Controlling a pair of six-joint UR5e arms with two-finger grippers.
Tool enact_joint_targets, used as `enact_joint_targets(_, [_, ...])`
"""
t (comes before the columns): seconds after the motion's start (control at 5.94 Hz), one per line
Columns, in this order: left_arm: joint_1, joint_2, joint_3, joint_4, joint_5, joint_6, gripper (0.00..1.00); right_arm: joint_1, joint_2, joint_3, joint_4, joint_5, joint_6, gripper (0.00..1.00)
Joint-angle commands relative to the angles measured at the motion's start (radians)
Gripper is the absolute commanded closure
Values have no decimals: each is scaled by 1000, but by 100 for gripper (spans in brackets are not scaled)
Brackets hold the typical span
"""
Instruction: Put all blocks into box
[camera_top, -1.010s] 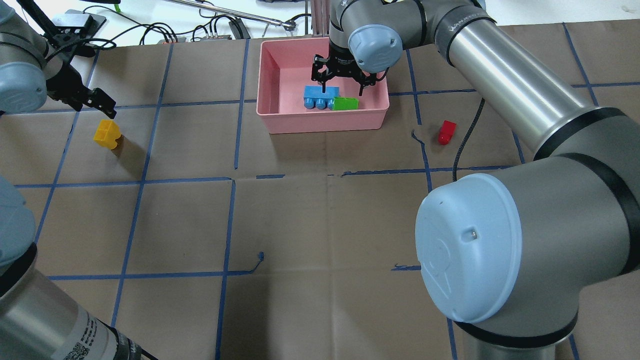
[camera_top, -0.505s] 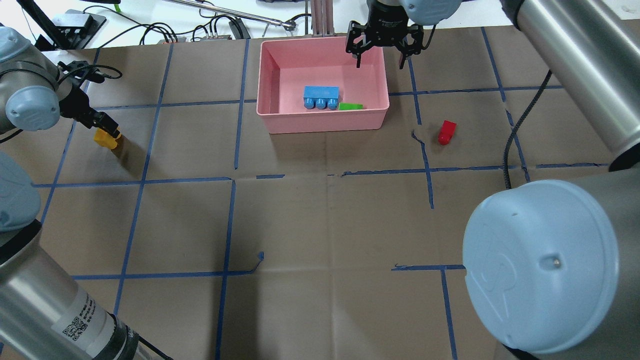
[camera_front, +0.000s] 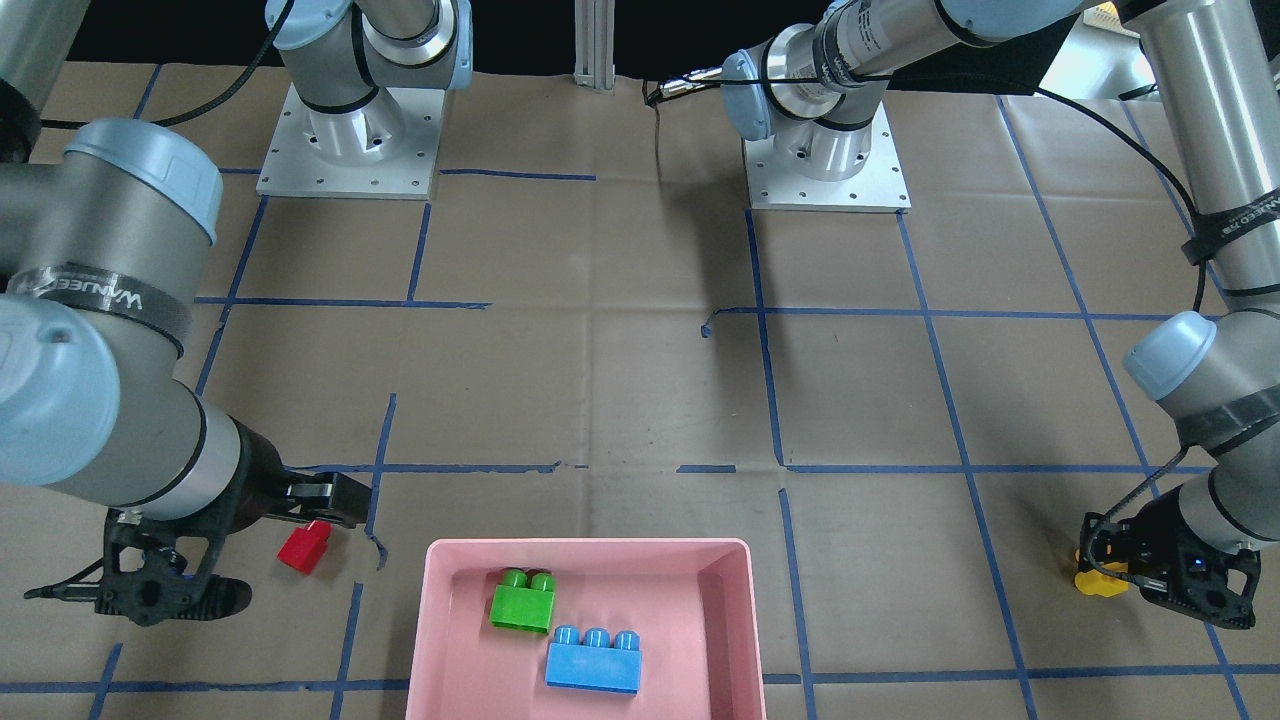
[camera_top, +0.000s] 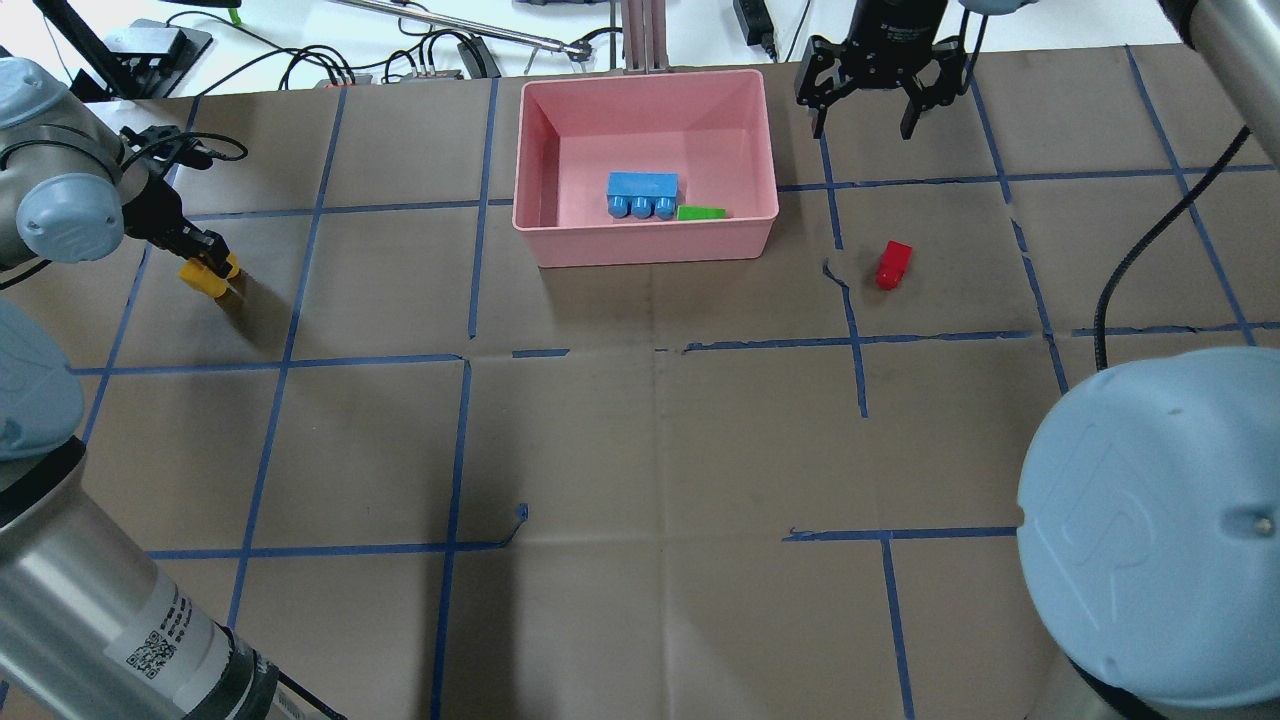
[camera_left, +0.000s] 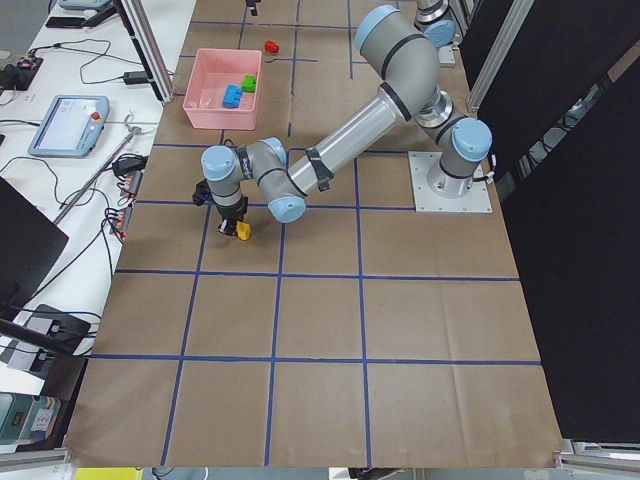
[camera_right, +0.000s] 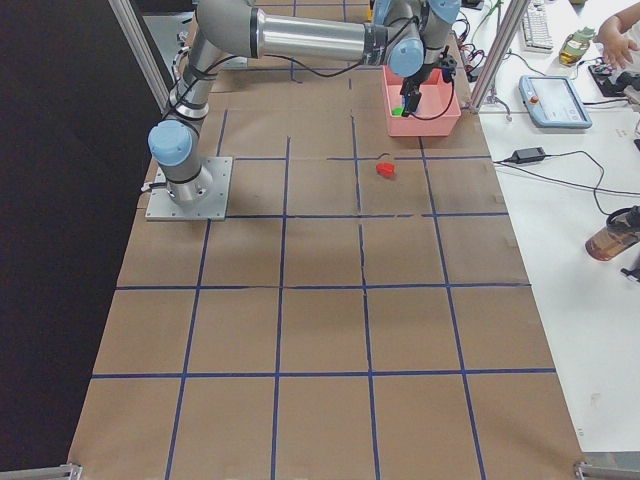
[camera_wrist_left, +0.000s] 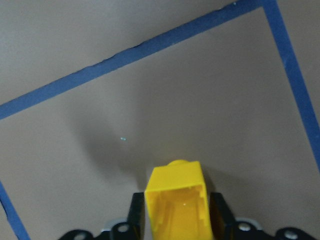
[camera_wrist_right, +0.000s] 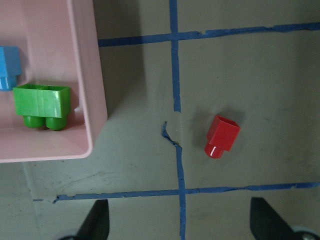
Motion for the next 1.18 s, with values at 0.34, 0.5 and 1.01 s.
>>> enact_joint_targets(0.34, [-223, 110, 24, -96, -8, -438, 100, -65, 53, 231, -226, 15, 54, 1])
enact_joint_targets(0.5, [-317, 127, 36, -91, -22, -663, 100, -65, 61, 294, -344, 17, 87, 1])
enact_joint_targets(1.01, [-527, 93, 125, 2, -173, -1196, 100, -65, 93, 330, -442, 12, 92, 10])
